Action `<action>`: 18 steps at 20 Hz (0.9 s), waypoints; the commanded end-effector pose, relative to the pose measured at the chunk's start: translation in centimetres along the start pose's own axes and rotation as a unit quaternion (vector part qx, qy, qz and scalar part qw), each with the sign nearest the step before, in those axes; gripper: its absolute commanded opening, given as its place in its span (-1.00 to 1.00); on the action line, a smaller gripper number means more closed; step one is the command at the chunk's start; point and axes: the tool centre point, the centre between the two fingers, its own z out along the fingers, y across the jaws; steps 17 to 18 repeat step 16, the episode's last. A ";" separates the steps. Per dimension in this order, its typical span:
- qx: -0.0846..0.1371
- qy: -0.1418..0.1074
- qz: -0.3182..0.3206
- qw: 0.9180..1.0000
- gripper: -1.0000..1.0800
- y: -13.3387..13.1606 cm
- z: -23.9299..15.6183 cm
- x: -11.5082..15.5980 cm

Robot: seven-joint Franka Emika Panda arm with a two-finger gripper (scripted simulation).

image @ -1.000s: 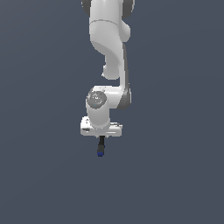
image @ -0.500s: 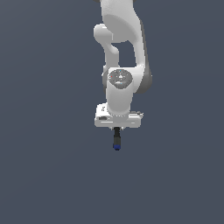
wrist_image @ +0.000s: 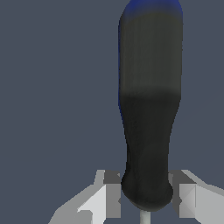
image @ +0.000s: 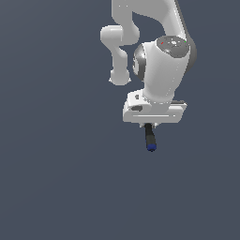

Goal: Pick up the object and move it to a goal position.

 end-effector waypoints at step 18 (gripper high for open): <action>0.000 0.000 0.000 1.000 -1.00 -6.6 -7.2 0.3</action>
